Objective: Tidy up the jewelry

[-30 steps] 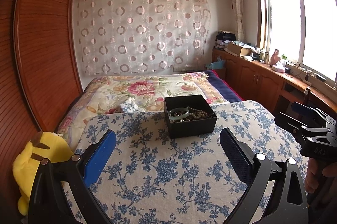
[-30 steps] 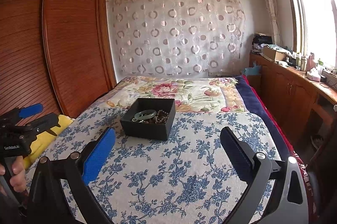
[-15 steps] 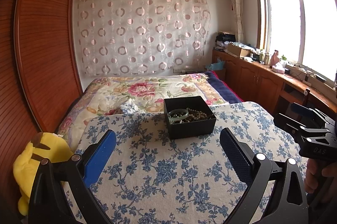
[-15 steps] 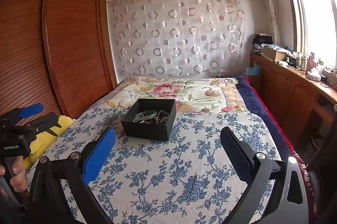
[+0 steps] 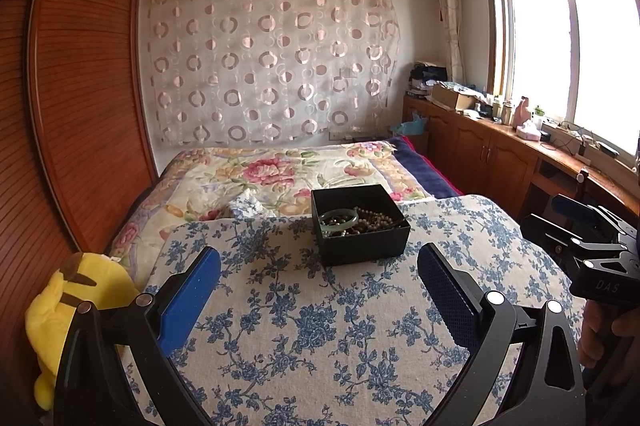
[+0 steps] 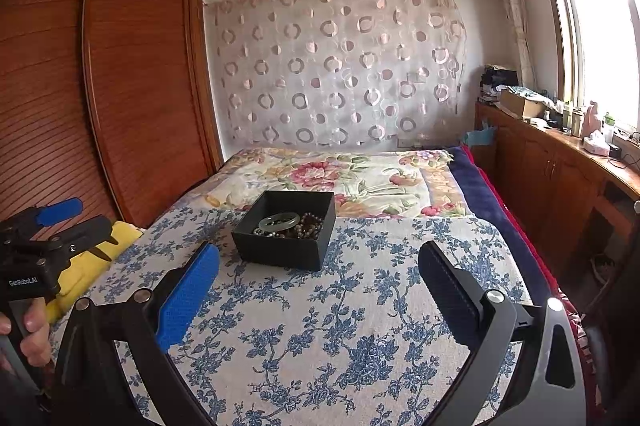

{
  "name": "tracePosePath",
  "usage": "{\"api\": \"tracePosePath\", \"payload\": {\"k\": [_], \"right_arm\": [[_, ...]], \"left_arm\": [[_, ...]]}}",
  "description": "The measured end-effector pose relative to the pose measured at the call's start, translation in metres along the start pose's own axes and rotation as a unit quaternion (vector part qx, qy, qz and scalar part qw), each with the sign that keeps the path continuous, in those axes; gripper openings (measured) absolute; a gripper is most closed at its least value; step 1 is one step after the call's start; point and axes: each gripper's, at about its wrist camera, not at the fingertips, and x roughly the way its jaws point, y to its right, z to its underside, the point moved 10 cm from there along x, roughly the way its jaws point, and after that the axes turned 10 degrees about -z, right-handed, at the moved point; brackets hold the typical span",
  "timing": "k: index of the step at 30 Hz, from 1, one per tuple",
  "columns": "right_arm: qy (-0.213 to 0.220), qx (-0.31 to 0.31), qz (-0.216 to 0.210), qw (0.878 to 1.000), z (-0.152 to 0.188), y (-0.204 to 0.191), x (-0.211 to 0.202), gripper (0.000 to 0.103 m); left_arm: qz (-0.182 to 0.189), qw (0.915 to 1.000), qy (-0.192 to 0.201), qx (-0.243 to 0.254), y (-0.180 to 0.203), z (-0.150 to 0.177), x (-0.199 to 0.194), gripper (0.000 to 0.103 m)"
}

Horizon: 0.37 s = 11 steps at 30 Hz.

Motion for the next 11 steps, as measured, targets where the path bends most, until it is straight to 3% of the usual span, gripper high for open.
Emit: {"api": "tracePosePath", "payload": {"k": [11], "right_arm": [[0.0, 0.0, 0.0, 1.0, -0.0015, -0.001, -0.003, 0.1]], "left_arm": [[0.0, 1.0, -0.002, -0.001, -0.0004, -0.0087, -0.0052, 0.095]]}}
